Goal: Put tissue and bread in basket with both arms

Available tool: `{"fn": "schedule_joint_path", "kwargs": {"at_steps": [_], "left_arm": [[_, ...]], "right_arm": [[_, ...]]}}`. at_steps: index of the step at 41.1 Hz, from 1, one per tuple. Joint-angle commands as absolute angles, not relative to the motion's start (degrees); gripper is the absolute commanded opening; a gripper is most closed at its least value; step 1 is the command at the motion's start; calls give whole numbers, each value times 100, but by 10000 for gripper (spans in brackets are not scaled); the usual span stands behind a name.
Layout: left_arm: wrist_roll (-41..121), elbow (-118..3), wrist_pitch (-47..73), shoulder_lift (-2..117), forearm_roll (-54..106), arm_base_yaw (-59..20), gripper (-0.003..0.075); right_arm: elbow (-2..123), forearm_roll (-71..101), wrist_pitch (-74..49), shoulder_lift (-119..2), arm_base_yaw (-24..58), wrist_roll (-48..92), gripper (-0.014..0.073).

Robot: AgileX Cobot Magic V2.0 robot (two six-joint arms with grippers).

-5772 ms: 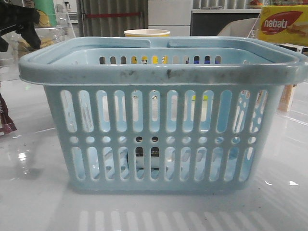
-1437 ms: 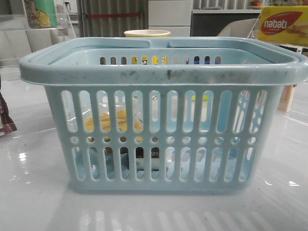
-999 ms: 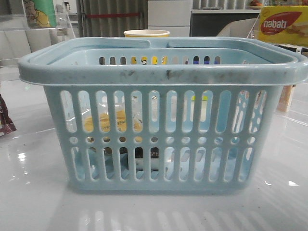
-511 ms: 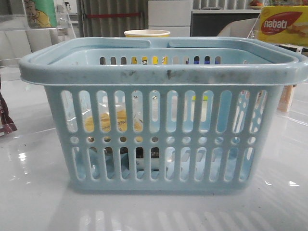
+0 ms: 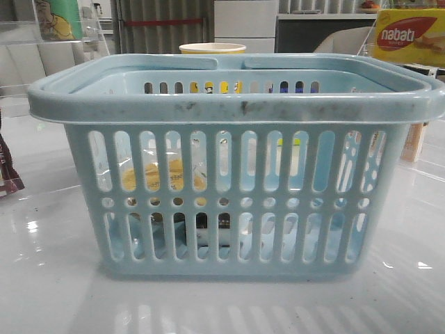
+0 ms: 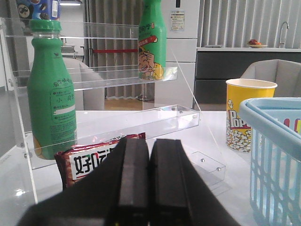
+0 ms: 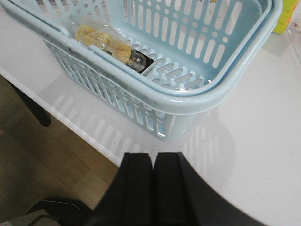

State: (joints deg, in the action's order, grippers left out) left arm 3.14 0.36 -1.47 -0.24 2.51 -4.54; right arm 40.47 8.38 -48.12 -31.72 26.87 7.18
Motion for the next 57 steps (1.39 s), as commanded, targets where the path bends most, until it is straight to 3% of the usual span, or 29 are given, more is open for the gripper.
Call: {"fn": "schedule_joint_path", "kwargs": {"at_steps": [1,12,19,29,57], "left_arm": [[269,77,-649,-133,295,-498,93],[269,77,-649,-122,295,-488,93],[269,77,-649,-122,295,-488,93],[269,77,-649,-122,295,-488,93],[269,77,-649,-122,295,-488,93]], "right_arm": [[4074,840,-4187,-3018,2578,735,38],[2099,808,-1612,-1381,680,735,38],[824,808,-444,-473,-13,735,38],[-145,808,251,168,-90,735,38],[-136,266,404,182,-85,287,38]]}}
